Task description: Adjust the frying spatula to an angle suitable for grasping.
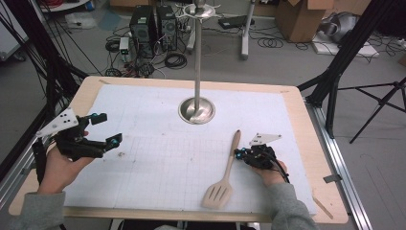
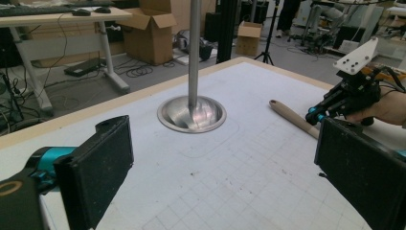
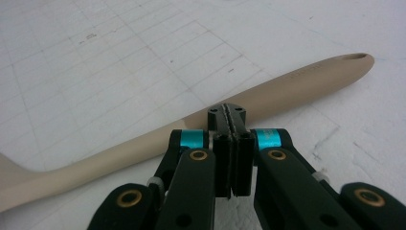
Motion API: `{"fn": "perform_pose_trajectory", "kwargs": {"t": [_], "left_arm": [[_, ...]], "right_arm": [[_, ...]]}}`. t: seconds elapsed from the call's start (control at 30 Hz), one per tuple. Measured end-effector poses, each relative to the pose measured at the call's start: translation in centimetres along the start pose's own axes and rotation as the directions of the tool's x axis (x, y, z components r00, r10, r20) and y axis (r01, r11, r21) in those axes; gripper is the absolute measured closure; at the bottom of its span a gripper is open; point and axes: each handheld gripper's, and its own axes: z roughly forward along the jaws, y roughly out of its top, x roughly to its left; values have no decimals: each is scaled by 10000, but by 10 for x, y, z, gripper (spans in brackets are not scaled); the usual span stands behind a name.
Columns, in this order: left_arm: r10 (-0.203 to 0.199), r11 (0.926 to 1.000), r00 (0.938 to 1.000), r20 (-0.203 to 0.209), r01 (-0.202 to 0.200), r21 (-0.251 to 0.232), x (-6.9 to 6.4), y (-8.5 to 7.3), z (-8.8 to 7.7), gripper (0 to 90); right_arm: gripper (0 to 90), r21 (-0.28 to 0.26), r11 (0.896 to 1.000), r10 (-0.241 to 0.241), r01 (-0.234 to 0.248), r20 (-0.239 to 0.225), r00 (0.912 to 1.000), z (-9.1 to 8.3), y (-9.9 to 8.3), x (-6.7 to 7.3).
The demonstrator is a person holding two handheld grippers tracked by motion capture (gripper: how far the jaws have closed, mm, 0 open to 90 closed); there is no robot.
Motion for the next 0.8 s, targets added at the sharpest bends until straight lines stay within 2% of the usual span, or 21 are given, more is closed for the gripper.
{"fn": "perform_pose_trajectory", "kwargs": {"t": [0.53,0.8], "left_arm": [[-32,10000,9997,-235,32,9,-1,-4,-11,66],[-60,10000,9992,-397,61,4,-1,-5,-18,66]], "right_arm": [[900,48,9998,-202,202,102,9997,20,15,5],[900,24,9994,-331,331,4,9995,30,23,8]]}}
